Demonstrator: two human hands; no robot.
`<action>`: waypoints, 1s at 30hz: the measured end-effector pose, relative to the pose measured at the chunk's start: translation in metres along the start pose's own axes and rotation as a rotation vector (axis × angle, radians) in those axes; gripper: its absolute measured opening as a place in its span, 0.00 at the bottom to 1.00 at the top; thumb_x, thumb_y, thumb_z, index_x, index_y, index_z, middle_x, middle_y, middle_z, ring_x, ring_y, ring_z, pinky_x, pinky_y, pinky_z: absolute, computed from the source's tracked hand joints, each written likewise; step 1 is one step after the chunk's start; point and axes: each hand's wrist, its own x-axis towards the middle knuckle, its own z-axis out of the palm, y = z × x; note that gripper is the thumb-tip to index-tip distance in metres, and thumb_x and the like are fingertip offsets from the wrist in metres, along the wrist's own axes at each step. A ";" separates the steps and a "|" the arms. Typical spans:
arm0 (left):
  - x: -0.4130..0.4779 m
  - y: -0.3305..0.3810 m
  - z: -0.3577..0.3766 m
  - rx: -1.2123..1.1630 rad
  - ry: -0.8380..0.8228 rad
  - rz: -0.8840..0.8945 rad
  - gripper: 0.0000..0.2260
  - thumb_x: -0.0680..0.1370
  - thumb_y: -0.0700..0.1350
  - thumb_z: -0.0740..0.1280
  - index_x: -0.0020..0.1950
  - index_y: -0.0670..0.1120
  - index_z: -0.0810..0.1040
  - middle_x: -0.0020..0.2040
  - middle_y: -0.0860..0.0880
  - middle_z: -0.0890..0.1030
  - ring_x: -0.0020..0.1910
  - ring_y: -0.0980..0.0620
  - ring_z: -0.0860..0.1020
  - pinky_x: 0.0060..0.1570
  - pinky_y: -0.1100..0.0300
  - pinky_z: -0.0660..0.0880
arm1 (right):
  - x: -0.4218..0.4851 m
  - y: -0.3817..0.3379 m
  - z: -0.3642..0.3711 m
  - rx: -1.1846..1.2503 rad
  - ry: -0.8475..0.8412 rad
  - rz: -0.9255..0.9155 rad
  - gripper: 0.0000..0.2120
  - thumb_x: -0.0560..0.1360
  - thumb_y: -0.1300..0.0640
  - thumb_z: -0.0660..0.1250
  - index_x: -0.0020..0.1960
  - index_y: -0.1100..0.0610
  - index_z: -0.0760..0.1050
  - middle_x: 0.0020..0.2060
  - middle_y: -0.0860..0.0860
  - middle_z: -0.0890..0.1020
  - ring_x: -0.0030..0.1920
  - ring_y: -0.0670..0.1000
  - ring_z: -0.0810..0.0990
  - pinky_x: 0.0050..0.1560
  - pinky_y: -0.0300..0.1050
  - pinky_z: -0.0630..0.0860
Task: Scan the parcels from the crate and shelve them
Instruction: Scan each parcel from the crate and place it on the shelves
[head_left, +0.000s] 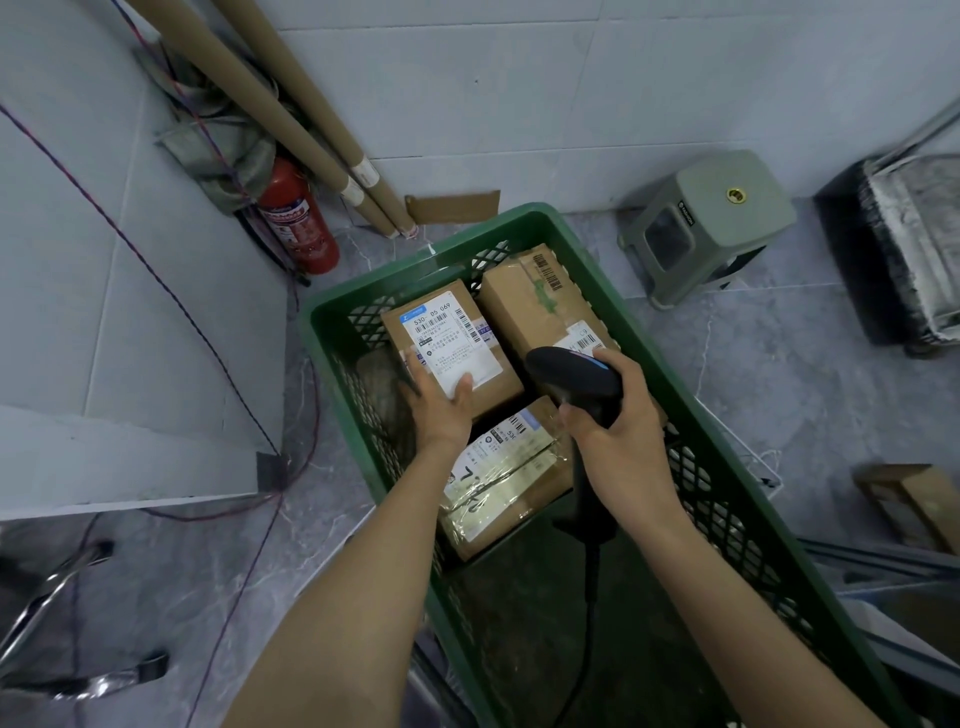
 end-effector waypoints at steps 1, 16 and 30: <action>0.001 0.000 0.000 -0.019 -0.005 -0.002 0.40 0.78 0.53 0.65 0.77 0.55 0.37 0.76 0.37 0.54 0.71 0.37 0.64 0.65 0.49 0.67 | 0.000 0.000 0.000 0.000 0.002 0.004 0.23 0.74 0.64 0.68 0.61 0.42 0.67 0.49 0.37 0.75 0.48 0.40 0.77 0.46 0.31 0.73; -0.008 0.002 -0.004 -0.113 0.023 -0.009 0.41 0.78 0.46 0.67 0.77 0.58 0.40 0.72 0.47 0.69 0.68 0.45 0.70 0.64 0.53 0.67 | -0.009 0.005 -0.006 -0.026 0.016 -0.003 0.26 0.74 0.63 0.68 0.54 0.32 0.66 0.47 0.34 0.74 0.47 0.42 0.78 0.45 0.35 0.74; -0.040 0.009 -0.017 -0.146 0.054 0.098 0.37 0.79 0.49 0.66 0.78 0.57 0.44 0.75 0.49 0.64 0.71 0.45 0.67 0.69 0.50 0.63 | -0.024 -0.004 -0.012 -0.034 0.025 -0.048 0.25 0.73 0.63 0.69 0.58 0.36 0.67 0.49 0.32 0.74 0.51 0.39 0.76 0.51 0.39 0.74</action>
